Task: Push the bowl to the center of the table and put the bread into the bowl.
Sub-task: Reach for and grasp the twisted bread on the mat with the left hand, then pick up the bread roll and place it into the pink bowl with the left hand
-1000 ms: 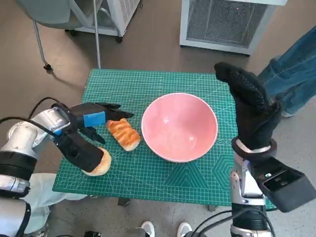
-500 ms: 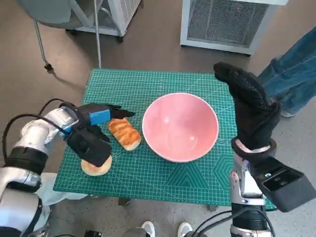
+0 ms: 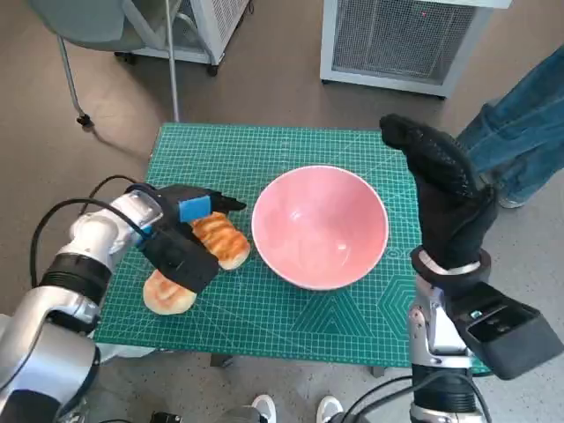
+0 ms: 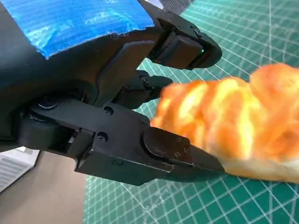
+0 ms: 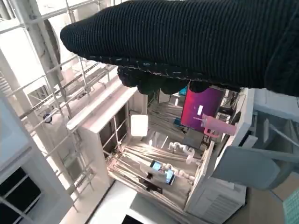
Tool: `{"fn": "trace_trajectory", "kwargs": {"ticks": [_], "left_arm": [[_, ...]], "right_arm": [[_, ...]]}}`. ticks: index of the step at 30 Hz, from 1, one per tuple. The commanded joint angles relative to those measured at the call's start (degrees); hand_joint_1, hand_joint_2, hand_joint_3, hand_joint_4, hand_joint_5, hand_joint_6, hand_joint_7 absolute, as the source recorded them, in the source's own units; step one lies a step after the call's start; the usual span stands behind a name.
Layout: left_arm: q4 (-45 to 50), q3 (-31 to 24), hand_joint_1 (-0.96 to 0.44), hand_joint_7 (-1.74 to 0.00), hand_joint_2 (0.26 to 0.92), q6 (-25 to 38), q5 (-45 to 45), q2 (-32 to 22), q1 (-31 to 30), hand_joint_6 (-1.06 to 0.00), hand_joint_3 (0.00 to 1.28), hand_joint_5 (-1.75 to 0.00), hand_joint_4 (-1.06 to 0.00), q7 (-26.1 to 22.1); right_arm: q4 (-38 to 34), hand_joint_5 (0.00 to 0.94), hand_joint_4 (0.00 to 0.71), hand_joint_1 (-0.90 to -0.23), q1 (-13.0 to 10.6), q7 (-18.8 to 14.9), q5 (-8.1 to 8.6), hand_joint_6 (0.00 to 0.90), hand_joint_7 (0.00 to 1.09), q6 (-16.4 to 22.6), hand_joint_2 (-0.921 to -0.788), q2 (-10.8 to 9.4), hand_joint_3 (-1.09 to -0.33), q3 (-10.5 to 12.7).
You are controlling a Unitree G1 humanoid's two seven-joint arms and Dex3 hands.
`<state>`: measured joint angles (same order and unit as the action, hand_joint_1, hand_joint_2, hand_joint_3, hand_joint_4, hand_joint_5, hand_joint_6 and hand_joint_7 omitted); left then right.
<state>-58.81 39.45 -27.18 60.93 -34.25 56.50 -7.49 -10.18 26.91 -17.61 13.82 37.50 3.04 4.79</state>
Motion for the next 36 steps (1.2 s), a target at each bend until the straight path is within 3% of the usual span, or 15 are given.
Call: {"fn": "trace_trajectory", "kwargs": {"ticks": [1, 6, 8, 9, 10, 11, 12, 14, 17, 20, 25, 36], "left_arm": [[-2.2, 1.9, -0.11, -0.04, 0.815, 1.0, 0.7, 1.3, 1.0, -0.44, 0.01, -0.02, -0.33, 0.5], [-4.5, 3.3, -0.07, -0.08, 0.854, 0.8, 0.5, 2.4, 0.8, -0.57, 0.02, -0.04, -0.44, 1.5], [-5.3, 3.9, -0.05, -0.14, 0.887, 0.6, 0.6, 2.6, 0.7, -0.66, 0.03, -0.05, -0.53, 2.2], [-5.7, 4.3, -0.16, -0.57, 0.9, 0.5, 0.6, 2.7, 0.7, -0.63, 0.08, -0.09, -0.63, 2.6], [-5.8, 4.5, -0.19, -0.73, 0.904, 0.1, 0.6, 2.5, 0.6, -0.61, 0.11, -0.1, -0.66, 3.1], [-5.8, 4.7, -0.12, -0.94, 0.91, -0.2, 0.5, 2.4, 0.6, -0.61, 0.12, -0.48, -0.62, 3.5], [-5.8, 4.6, -0.08, -1.08, 0.914, -0.8, 0.2, 2.1, 0.6, -0.61, 0.13, -0.73, -0.59, 3.8], [-5.8, 4.5, -0.04, -1.17, 0.917, -1.8, -0.4, 1.6, 0.6, -0.63, 0.11, -0.93, -0.6, 4.0], [-5.9, 4.2, -0.01, -1.05, 0.916, -3.0, -1.3, 0.8, 0.9, -0.69, 0.1, -1.22, -0.59, 3.8], [-5.7, 3.5, -0.01, -0.95, 0.913, -4.7, -2.6, -0.5, 1.4, -0.72, 0.1, -1.36, -0.58, 3.7], [-6.4, 2.2, 0.0, -0.93, 0.918, -6.8, -4.7, -2.1, 2.3, -0.72, 0.08, -1.37, -0.62, 3.2], [-5.0, -6.8, 0.0, -1.17, 0.92, -9.5, -13.9, -8.7, 7.2, -0.65, 0.05, -1.12, -0.71, -2.0]], "right_arm": [[0.1, 0.018, 0.272, -0.622, -1.4, 0.4, 0.43, -0.001, 0.76, -0.6, -0.921, -0.1, -0.752, 0.3], [0.3, 0.019, 0.272, -0.622, -1.7, 0.6, 0.21, -0.001, 0.76, -0.5, -0.921, -0.3, -0.752, 0.2], [0.4, 0.019, 0.272, -0.622, -1.8, 0.8, 0.16, -0.001, 0.76, -0.4, -0.921, -0.3, -0.752, 0.3], [0.5, 0.019, 0.272, -0.622, -1.9, 0.9, 0.08, -0.001, 0.76, -0.5, -0.921, -0.3, -0.752, 0.2], [0.5, 0.019, 0.272, -0.622, -1.9, 0.9, 0.01, -0.001, 0.76, -0.5, -0.921, -0.3, -0.752, 0.2], [0.6, 0.019, 0.272, -0.621, -1.9, 1.0, -0.03, -0.001, 0.76, -0.5, -0.921, -0.3, -0.752, 0.2], [0.5, 0.019, 0.272, -0.62, -1.9, 1.1, -0.01, -0.001, 0.76, -0.4, -0.921, -0.3, -0.752, 0.3], [0.4, 0.019, 0.272, -0.618, -2.0, 1.1, 0.05, -0.001, 0.76, -0.3, -0.921, -0.3, -0.752, 0.4], [0.2, 0.019, 0.272, -0.616, -2.0, 1.2, 0.07, -0.001, 0.76, -0.1, -0.921, -0.2, -0.752, 0.4], [-0.3, 0.02, 0.272, -0.613, -1.8, 1.2, 0.33, -0.001, 0.76, -0.1, -0.921, -0.3, -0.751, 0.5], [-0.5, 0.02, 0.272, -0.602, -1.8, 1.4, 0.14, -0.001, 0.76, 0.0, -0.921, -0.7, -0.753, 0.4], [0.2, 0.02, 0.272, -0.596, -2.2, 1.5, -0.01, -0.001, 0.76, -0.2, -0.921, -0.8, -0.758, 0.5]]}}
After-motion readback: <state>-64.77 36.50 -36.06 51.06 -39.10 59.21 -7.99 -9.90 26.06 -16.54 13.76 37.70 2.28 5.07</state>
